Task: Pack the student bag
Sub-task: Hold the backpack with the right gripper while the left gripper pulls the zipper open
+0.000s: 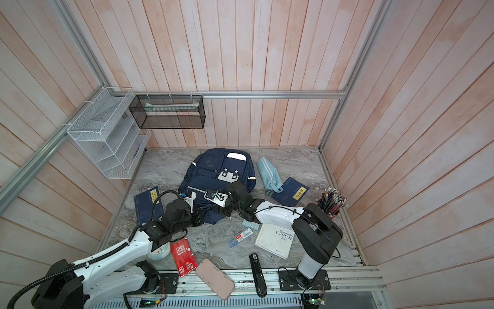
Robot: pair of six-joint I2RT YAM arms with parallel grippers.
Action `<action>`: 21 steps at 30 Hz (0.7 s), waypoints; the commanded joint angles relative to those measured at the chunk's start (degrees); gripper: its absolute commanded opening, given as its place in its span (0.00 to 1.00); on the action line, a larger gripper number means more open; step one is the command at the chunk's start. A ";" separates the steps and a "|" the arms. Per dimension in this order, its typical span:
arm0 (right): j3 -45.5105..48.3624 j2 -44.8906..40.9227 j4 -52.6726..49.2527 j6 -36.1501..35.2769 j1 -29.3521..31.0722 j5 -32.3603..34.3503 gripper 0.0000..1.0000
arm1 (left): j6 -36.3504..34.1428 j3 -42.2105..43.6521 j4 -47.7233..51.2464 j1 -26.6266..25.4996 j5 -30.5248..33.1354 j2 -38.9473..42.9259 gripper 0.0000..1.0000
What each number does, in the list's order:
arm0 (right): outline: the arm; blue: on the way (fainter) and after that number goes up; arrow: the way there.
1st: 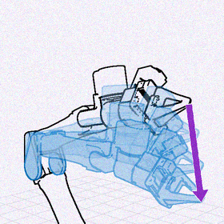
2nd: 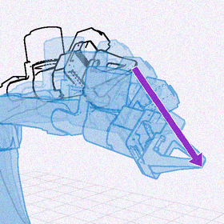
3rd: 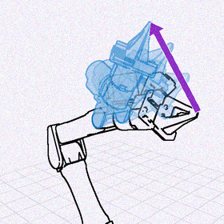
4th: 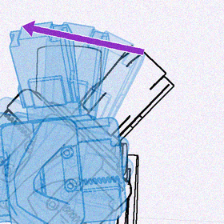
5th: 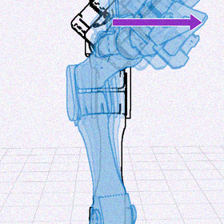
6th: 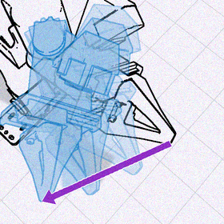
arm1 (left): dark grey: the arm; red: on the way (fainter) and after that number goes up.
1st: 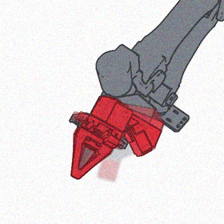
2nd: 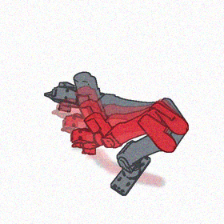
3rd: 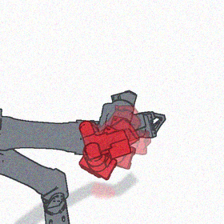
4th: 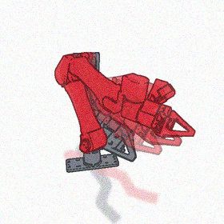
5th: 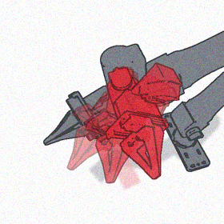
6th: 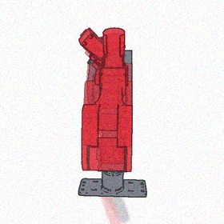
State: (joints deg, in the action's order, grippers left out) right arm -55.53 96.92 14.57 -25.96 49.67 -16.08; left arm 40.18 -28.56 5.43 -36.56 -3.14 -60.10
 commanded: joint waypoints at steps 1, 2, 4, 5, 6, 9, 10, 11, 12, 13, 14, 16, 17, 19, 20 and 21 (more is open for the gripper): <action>-2.78 3.04 -2.65 1.02 0.02 -3.87 0.49 | 0.42 -0.20 -6.36 -0.29 -0.51 -0.21 0.00; -3.39 4.24 -2.79 1.04 0.01 -3.96 0.44 | 0.21 -0.35 -6.27 -0.34 -0.49 -0.59 0.00; -5.00 6.49 -5.10 0.00 0.01 -2.99 0.06 | -0.98 -0.83 -6.23 -0.34 -0.51 -1.07 0.00; -5.80 7.30 -6.88 -0.43 0.00 -2.09 0.00 | -1.46 -1.05 -5.88 -0.21 0.09 -0.96 0.00; -6.14 7.57 -8.47 -0.75 -0.01 -1.45 0.00 | -1.96 -1.38 -5.33 0.39 0.64 -0.74 0.00; -4.32 5.99 -10.35 -0.40 0.05 -1.22 0.00 | -2.55 -1.25 -4.61 5.10 -1.99 0.53 0.00; -3.32 5.08 -10.13 -0.25 0.03 -1.27 0.00 | -2.78 -1.03 -4.42 6.55 -2.83 0.75 0.00; -1.89 3.99 -9.37 0.29 -0.01 -0.64 0.00 | -3.39 -1.13 -3.91 7.65 -3.06 0.98 0.00; -0.54 2.74 -8.64 0.58 -0.03 0.52 0.00 | -4.19 -1.53 -2.57 7.92 -2.07 1.20 0.00; 0.67 1.79 -7.79 0.68 -0.31 2.07 0.00 | -4.72 -1.76 -1.51 7.95 -0.79 1.33 0.00; 2.17 0.71 -6.85 0.85 -0.89 3.28 0.00 | -5.01 -1.92 -0.37 8.11 0.22 1.51 0.00; 4.37 -1.24 -6.27 1.28 -2.43 3.68 0.00 | -5.05 -1.86 0.53 8.60 0.86 2.30 0.00; 4.39 -2.35 -7.04 1.62 -3.02 3.89 0.00 | -5.28 -1.78 0.46 8.66 0.25 2.45 0.00; 4.11 -4.47 -7.75 2.31 -3.06 2.58 0.00 | -4.88 -2.00 0.25 8.51 -1.39 2.26 0.00; 3.75 -5.49 -7.49 3.09 -2.56 2.04 0.00 | -4.56 -2.11 -0.19 8.25 -2.47 1.81 0.00; 3.36 -6.30 -7.17 3.36 -1.64 1.64 0.00 | -4.15 -2.16 -0.37 7.76 -2.48 1.40 0.00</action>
State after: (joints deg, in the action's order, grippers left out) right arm -52.53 93.23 11.20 -24.56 48.05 -16.95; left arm 36.62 -28.60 7.46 -29.26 -7.16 -59.46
